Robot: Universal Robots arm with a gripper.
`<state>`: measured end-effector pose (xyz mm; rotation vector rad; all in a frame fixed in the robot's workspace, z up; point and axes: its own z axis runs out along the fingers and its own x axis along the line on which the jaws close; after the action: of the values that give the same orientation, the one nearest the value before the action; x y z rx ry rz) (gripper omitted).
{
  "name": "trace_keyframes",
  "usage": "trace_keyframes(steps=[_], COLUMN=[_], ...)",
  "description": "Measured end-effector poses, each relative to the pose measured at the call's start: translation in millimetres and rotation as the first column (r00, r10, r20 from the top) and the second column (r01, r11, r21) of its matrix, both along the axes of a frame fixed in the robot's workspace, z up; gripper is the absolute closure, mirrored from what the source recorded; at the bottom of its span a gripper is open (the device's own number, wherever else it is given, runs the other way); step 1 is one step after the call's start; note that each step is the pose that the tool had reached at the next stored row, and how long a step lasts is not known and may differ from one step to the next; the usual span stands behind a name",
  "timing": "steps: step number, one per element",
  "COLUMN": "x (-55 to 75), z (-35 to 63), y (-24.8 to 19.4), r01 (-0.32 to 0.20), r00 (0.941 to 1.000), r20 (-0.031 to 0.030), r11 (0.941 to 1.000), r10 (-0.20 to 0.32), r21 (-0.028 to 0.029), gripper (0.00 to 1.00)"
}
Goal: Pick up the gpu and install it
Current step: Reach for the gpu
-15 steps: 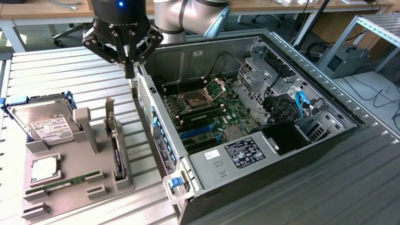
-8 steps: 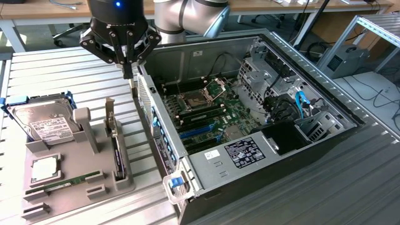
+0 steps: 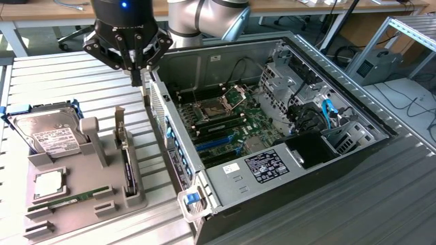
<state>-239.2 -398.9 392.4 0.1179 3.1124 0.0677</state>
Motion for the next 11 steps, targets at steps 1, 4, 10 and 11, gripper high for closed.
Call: trace_keyframes(steps=[1,4,10,11], x=[-0.6,-1.9,-4.3,-4.7], z=[0.0,0.0,-0.1,-0.1], y=[0.0,0.0,0.0,0.0], r01=[0.000,0.000,0.000,0.000], r00=[1.0000,1.0000,1.0000,1.0000], r20=[-0.0001,0.0000,-0.0001,0.0000], r11=[1.0000,1.0000,1.0000,1.0000], r10=[0.000,0.000,0.000,0.000], r21=[-0.0001,0.0000,-0.0001,-0.0001], gripper=[0.89,0.89,0.89,0.89])
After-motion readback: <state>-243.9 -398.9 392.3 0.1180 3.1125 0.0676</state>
